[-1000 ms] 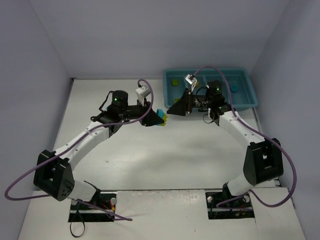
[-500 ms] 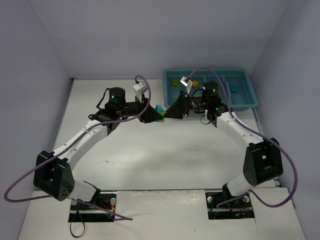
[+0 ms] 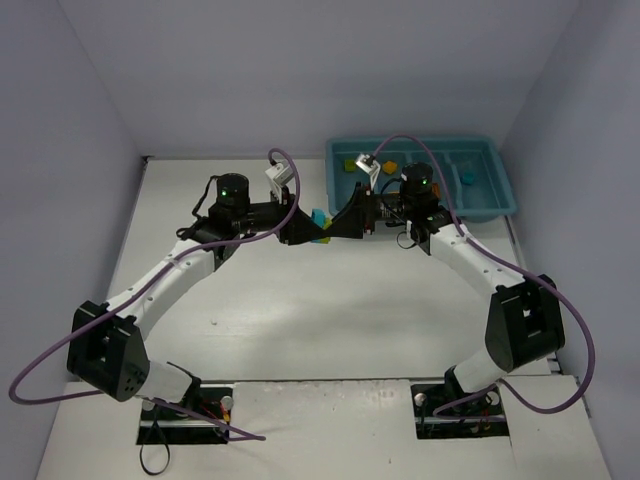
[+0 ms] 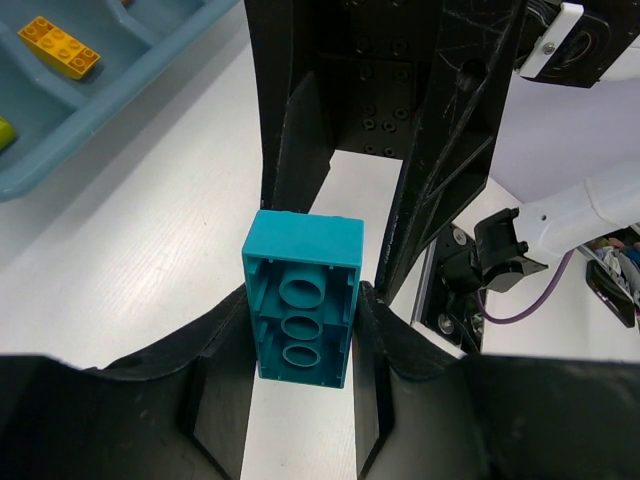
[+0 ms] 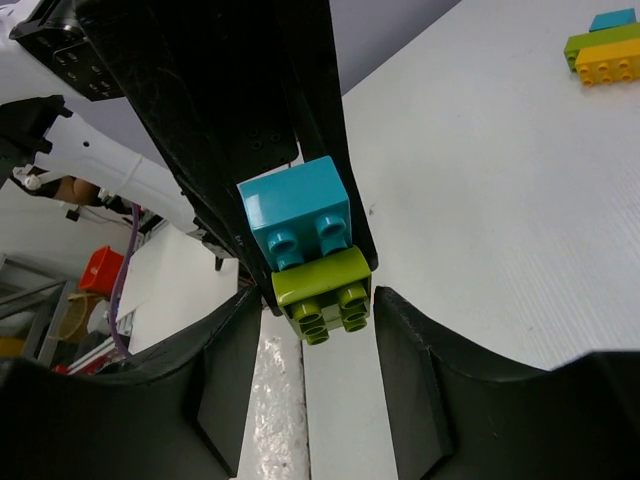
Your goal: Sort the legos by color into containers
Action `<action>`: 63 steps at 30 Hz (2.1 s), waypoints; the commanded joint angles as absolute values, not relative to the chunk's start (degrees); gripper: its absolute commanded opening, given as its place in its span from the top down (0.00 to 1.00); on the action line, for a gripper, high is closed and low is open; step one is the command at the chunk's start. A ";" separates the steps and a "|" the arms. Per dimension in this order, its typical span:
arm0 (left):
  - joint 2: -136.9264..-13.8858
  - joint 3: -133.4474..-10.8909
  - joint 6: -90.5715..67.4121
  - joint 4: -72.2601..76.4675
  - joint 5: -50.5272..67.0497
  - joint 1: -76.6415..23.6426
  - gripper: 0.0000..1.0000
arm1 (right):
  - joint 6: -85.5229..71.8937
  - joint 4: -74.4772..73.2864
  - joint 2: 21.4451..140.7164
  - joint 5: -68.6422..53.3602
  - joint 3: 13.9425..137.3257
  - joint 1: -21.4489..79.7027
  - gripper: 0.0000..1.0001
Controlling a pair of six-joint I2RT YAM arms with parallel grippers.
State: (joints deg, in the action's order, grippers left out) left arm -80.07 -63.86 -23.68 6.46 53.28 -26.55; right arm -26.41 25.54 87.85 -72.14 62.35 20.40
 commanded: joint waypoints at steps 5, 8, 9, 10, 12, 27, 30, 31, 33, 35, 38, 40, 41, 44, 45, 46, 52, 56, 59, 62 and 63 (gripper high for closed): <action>-79.19 -66.45 -26.19 12.83 54.94 -26.54 0.98 | -25.94 30.68 87.36 -73.92 64.78 20.57 0.52; -79.54 -66.36 -27.77 14.06 52.92 -26.37 0.98 | -23.74 27.96 87.01 -74.00 64.34 20.57 0.47; -79.63 -66.44 -28.21 14.41 52.65 -26.19 0.98 | -23.64 27.78 86.75 -74.00 63.55 20.48 0.47; -79.80 -66.36 -29.52 15.02 52.39 -26.10 0.98 | -23.47 27.77 86.57 -73.92 63.28 20.48 0.47; -80.33 -66.18 -31.63 17.31 52.47 -26.02 0.98 | -23.38 27.77 86.49 -73.92 62.93 20.48 0.48; -81.47 -64.16 -38.14 26.19 54.14 -26.01 0.98 | -23.47 27.77 87.10 -73.83 63.46 20.57 0.66; -81.65 -63.81 -38.41 26.72 54.75 -25.93 0.98 | -23.47 27.95 87.10 -73.74 63.72 20.48 0.74; -81.56 -63.55 -38.50 26.72 54.76 -26.01 0.97 | -23.47 27.95 87.10 -73.74 63.81 20.48 0.78; -81.39 -63.28 -38.32 26.72 54.84 -26.02 0.95 | -23.38 27.86 87.19 -73.74 63.81 20.39 0.83; -81.04 -63.19 -37.88 25.84 55.02 -25.84 0.87 | -23.38 27.95 87.19 -73.65 63.72 20.13 0.94; -80.33 -63.37 -36.30 23.82 54.67 -25.14 0.75 | -23.29 27.86 87.19 -73.83 63.28 19.86 1.00; -79.81 -63.46 -36.12 23.29 54.58 -24.35 0.71 | -23.29 27.69 87.19 -74.00 63.11 19.78 1.00; -79.72 -63.46 -36.21 23.29 54.58 -24.08 0.65 | -23.20 27.77 87.19 -74.09 63.11 19.78 1.00; -79.45 -63.81 -36.30 23.12 54.67 -23.29 0.56 | -23.03 27.60 87.36 -74.27 63.11 19.78 1.00; -79.45 -63.90 -36.30 23.12 54.58 -23.29 0.53 | -22.85 27.60 87.36 -74.27 63.11 19.78 1.00; -79.45 -64.07 -36.39 23.12 54.58 -23.20 0.51 | -22.85 27.60 87.36 -74.27 63.11 19.78 1.00; -80.16 -64.42 -37.44 23.64 55.20 -23.20 0.43 | -22.59 27.25 87.71 -74.35 63.11 19.86 1.00; -79.89 -63.63 -37.70 24.17 55.02 -23.20 0.42 | -22.50 27.25 87.71 -74.36 63.02 19.86 1.00; -79.80 -63.72 -37.88 24.26 55.02 -23.20 0.43 | -22.33 27.25 87.80 -74.35 63.10 19.86 1.00; -79.72 -63.81 -37.97 24.52 55.20 -23.12 0.46 | -22.41 27.25 87.98 -74.36 63.11 19.86 1.00; -79.72 -63.81 -37.97 24.61 55.28 -23.20 0.48 | -22.33 27.25 87.98 -74.36 63.19 19.86 1.00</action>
